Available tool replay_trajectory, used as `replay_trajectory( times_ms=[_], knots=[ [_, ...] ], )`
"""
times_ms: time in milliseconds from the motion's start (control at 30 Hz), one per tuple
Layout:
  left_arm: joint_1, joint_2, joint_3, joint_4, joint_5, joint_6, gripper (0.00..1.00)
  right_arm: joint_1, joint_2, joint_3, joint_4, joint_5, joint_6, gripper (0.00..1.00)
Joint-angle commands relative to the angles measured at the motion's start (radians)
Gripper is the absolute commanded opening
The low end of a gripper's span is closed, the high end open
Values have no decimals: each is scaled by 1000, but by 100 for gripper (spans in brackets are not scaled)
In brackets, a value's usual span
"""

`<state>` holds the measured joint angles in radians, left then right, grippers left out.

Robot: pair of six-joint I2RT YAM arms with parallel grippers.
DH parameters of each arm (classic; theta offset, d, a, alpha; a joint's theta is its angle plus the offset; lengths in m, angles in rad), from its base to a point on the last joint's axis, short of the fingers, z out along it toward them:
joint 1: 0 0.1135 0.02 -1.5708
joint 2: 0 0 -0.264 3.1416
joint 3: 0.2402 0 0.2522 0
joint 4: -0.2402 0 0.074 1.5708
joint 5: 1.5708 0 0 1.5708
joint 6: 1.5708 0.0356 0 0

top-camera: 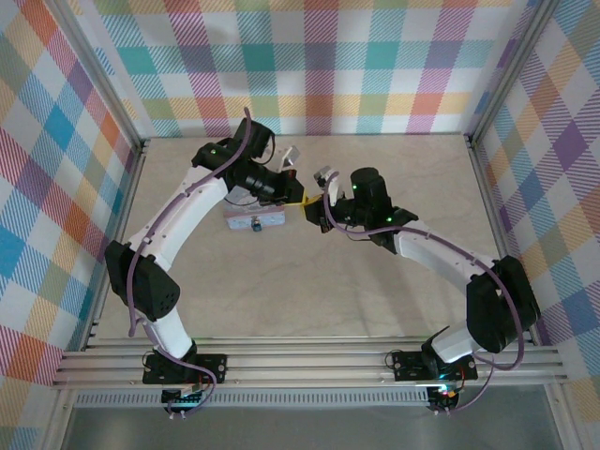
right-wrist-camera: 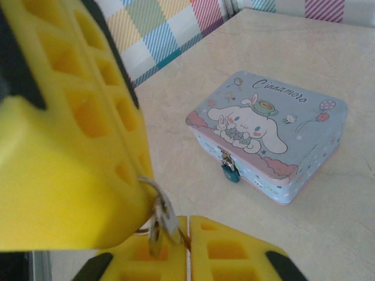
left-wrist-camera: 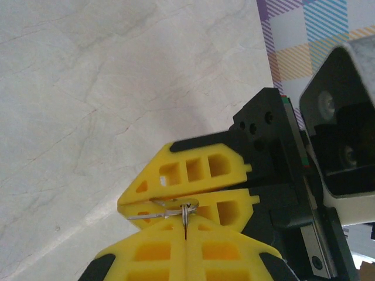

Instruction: Unlock a padlock with a key

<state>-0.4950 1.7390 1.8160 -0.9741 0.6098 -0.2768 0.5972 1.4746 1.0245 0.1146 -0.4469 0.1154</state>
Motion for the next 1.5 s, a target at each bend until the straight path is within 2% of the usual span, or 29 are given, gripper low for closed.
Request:
replay_trajectory(
  times_ms=[0, 67, 300, 433, 467, 567, 633, 700, 800, 1100, 1333, 1400, 1467],
  knots=[
    [15, -30, 2, -35, 20, -20, 0, 1, -51, -6, 13, -57, -36, 3],
    [18, -31, 2, -31, 24, -22, 0, 1, -55, -4, -5, -73, -42, 0],
    [32, -37, -15, -14, 47, -27, 0, 1, -69, 3, -42, -108, -41, 0],
    [48, -60, -50, 14, 60, -40, 0, 1, -84, -6, -54, -79, -18, 0],
    [52, -66, -60, 22, 61, -48, 0, 1, -95, -20, -47, -55, -11, 4],
    [66, -85, -86, 50, 59, -85, 0, 1, -155, -119, 52, 35, 7, 39],
    [72, -90, -96, 60, 61, -109, 0, 1, -189, -177, 112, 75, -1, 55],
    [72, -91, -103, 75, 73, -132, 0, 1, -197, -188, 126, 82, -24, 65],
    [72, -85, -113, 103, 103, -169, 0, 3, -178, -169, 143, 51, -65, 72],
    [73, -73, -116, 112, 156, -201, 0, 27, -52, -61, 203, 10, -192, 73],
    [73, -86, -144, 99, 165, -197, 0, 33, 6, -24, 246, 13, -269, 69],
    [72, -90, -152, 99, 163, -196, 0, 33, 12, -24, 255, 10, -274, 61],
    [72, -93, -156, 96, 166, -195, 0, 33, 12, -28, 263, 8, -276, 42]
  ],
)
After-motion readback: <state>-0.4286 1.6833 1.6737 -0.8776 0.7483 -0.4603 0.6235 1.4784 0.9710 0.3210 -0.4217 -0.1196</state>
